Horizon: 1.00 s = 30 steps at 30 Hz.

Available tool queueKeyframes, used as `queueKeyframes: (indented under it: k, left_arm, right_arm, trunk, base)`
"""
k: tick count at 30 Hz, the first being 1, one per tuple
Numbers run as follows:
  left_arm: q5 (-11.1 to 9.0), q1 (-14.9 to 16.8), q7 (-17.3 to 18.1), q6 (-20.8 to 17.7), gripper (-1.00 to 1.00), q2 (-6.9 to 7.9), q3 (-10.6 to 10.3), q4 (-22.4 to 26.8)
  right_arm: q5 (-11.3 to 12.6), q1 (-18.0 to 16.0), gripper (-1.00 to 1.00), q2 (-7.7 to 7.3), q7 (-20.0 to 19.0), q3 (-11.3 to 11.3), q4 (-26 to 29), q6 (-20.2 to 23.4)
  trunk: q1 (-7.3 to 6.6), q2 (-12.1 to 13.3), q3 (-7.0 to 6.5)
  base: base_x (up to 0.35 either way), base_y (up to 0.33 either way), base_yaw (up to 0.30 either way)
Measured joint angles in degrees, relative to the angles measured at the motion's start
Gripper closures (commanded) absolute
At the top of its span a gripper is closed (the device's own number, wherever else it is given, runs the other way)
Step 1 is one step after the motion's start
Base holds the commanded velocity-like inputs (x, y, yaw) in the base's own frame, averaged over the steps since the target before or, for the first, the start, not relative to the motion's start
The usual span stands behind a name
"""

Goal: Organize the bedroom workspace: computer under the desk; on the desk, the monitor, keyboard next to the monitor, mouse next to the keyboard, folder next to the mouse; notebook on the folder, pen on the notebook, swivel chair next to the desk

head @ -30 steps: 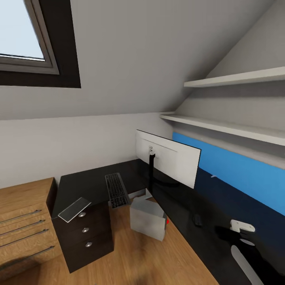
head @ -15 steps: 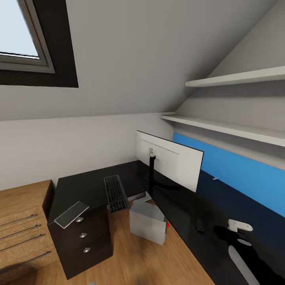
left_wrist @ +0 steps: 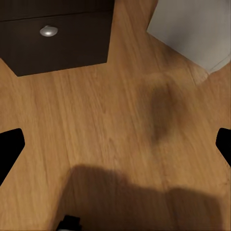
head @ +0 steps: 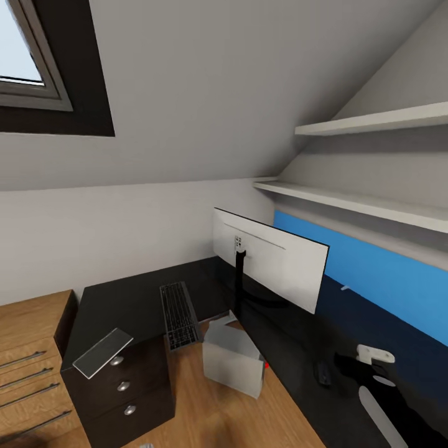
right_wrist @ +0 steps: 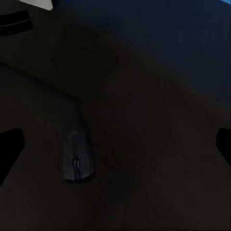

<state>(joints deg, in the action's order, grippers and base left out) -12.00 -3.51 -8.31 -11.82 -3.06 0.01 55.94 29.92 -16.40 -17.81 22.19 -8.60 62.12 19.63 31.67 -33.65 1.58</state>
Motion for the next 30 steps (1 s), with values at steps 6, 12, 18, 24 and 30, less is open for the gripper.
queueKeyframes:
  k: [6, 12, 18, 24, 30]
  left_arm:
    - [-0.1, 0.0, 0.2, 0.0, -1.00, 0.00, 0.0, 0.1]
    - [-0.1, 0.0, 0.3, 0.0, -1.00, -0.02, 0.0, 0.5]
    - [-0.1, 0.0, 0.2, -0.1, -1.00, -0.08, -0.3, 3.8]
    - [-0.3, 0.0, 0.3, -0.9, -1.00, -0.23, -1.2, 9.1]
    - [-0.4, 0.0, 0.1, -9.3, -1.00, -1.31, -4.5, 16.6]
  right_arm:
    - [-2.5, -3.7, -1.00, -0.02, -4.5, 0.1, -7.6, 0.0]
    - [-5.1, -11.0, -1.00, 0.10, -11.9, 0.2, -19.8, -2.6]
    - [-6.8, -17.1, -1.00, 1.24, -14.8, 0.2, -30.4, -5.8]
    - [-10.4, -19.2, -1.00, 2.33, -15.1, 0.2, -33.5, -6.7]
    - [-11.3, -21.0, -1.00, 3.92, -15.1, 0.2, -36.3, -6.5]
  trunk:
    - [0.02, 0.0, 0.00]
    - [0.02, 0.0, 0.00]
    - [0.02, 0.0, 0.00]
    - [0.02, 0.0, 0.00]
    - [1.34, -2.4, 1.08]
  base:
    - [0.053, 0.000, 0.000]
    - [0.008, 0.000, 0.000]
    - [0.001, 0.000, 0.000]
    - [0.000, 0.000, 0.000]
    - [0.000, 0.000, 0.000]
